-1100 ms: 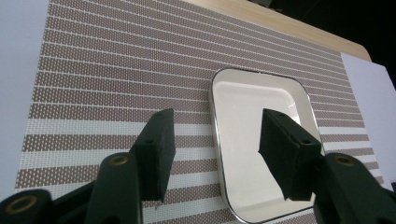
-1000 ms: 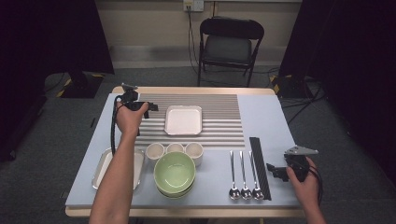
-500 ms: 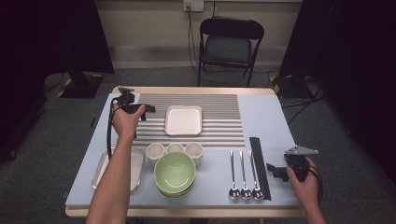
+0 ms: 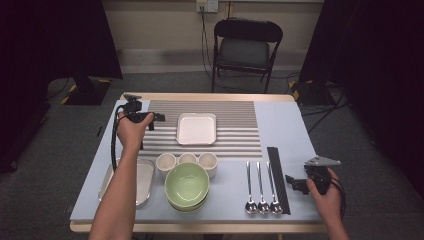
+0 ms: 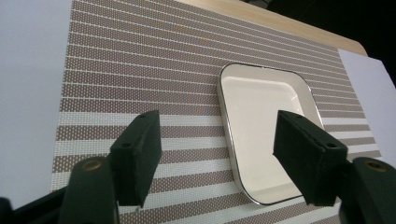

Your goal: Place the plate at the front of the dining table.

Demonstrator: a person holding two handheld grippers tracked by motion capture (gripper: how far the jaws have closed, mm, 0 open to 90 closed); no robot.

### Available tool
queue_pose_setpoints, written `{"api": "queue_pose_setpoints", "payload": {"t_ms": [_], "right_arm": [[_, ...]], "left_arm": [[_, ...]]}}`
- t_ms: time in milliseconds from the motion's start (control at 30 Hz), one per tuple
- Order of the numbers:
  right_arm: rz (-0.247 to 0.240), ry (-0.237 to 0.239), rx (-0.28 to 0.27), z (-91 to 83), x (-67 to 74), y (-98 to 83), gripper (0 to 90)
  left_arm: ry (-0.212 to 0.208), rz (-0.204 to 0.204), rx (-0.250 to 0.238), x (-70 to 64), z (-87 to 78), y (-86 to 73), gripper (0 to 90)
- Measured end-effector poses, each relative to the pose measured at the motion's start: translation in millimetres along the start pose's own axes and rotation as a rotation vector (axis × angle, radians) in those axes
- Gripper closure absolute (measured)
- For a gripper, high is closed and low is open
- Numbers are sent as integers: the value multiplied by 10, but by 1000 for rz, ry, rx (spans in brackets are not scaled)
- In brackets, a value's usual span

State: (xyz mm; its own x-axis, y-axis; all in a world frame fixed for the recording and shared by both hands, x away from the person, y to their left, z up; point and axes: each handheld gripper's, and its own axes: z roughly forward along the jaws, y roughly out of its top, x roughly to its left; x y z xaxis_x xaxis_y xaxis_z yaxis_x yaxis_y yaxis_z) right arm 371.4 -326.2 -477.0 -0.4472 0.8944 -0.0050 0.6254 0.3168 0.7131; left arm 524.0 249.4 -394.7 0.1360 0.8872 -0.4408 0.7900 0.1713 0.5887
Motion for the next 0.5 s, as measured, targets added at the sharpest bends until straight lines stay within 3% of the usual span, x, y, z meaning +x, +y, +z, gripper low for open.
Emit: {"api": "queue_pose_setpoints", "payload": {"t_ms": [333, 500], "right_arm": [[1, 1, 0, 0, 0, 0, 111], [0, 0, 0, 0, -1, 0, 111]], "left_arm": [[-20, -4, -11, 24, -62, -13, 290], [-4, -1, -10, 82, -54, -65, 283]]}}
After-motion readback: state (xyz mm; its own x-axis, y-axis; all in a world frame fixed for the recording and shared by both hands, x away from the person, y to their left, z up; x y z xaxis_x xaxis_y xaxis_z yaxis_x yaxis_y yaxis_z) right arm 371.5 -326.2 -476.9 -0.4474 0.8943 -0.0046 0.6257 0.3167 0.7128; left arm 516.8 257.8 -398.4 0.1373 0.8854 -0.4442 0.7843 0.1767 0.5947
